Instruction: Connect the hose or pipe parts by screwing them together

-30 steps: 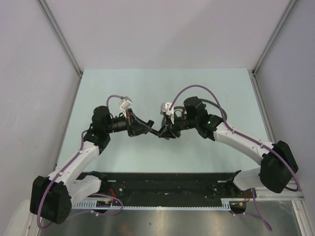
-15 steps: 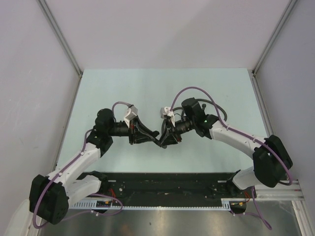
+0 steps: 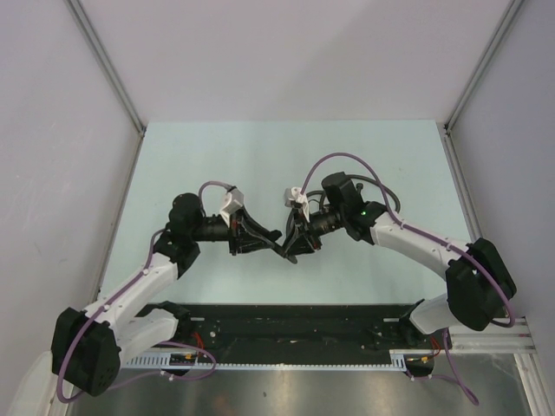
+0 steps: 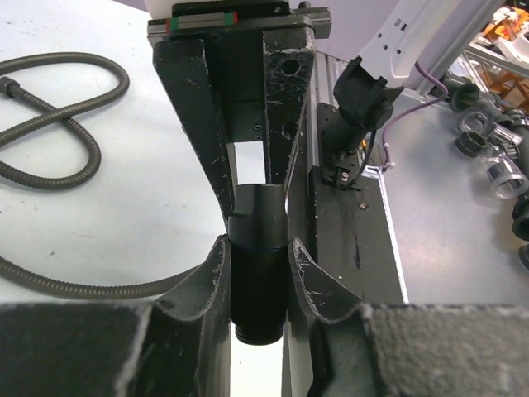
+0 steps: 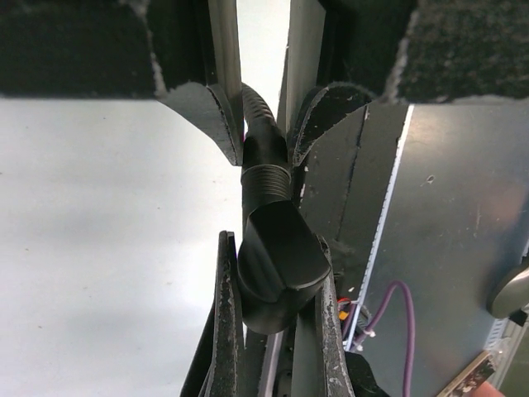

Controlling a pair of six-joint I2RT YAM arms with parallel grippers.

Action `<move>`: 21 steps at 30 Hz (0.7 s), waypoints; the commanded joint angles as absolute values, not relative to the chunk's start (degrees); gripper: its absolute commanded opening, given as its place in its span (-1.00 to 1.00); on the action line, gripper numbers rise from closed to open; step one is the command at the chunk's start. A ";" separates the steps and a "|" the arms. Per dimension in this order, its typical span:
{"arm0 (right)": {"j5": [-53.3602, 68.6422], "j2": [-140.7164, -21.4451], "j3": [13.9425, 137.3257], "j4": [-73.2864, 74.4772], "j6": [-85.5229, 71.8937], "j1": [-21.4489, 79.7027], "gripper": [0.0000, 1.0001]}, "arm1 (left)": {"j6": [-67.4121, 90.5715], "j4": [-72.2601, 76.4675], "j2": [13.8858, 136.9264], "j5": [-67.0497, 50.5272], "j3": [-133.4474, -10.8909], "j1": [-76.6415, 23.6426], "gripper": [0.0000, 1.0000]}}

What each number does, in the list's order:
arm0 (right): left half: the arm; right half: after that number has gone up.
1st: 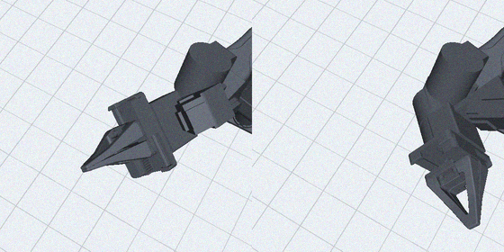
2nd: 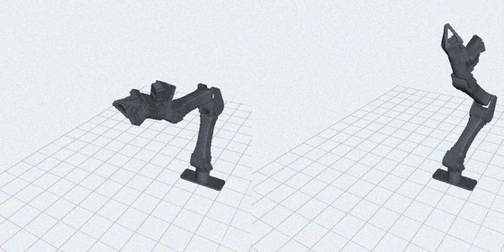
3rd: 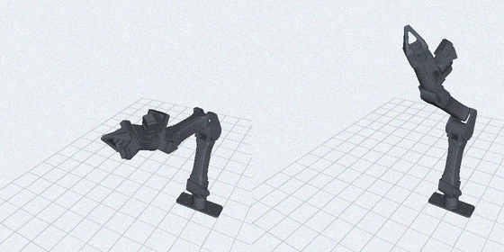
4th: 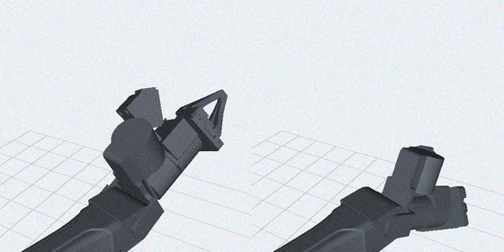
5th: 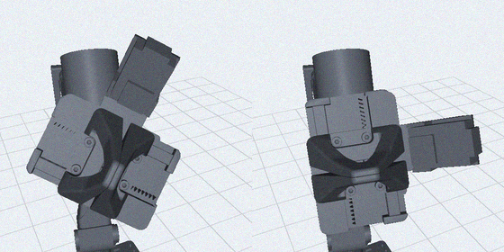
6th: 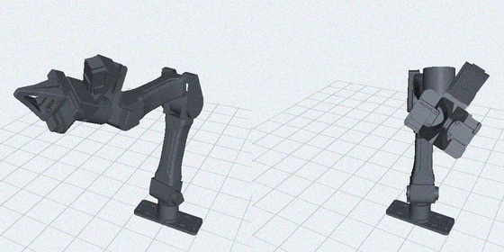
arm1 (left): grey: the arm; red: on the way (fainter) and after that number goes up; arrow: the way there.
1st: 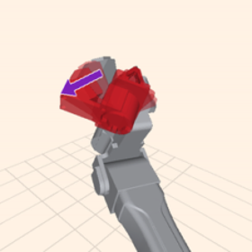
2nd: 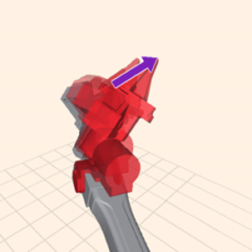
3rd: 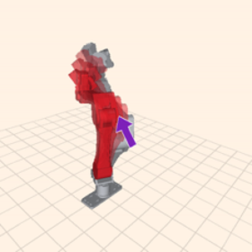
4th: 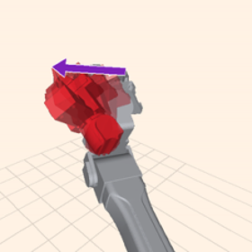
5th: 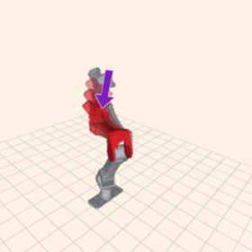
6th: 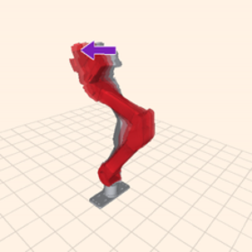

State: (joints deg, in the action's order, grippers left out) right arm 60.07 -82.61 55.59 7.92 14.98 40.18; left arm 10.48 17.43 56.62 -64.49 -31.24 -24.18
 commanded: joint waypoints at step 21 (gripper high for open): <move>69.16 -82.70 58.62 -1.23 8.79 39.11 -1.00 | -7.64 17.84 52.91 -74.62 -29.18 -24.34 -1.00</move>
State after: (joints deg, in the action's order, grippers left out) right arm 64.01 -82.87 55.64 5.32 12.62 39.55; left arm 0.99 18.50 52.40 -68.69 -29.41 -23.55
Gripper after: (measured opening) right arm 0.260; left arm 0.270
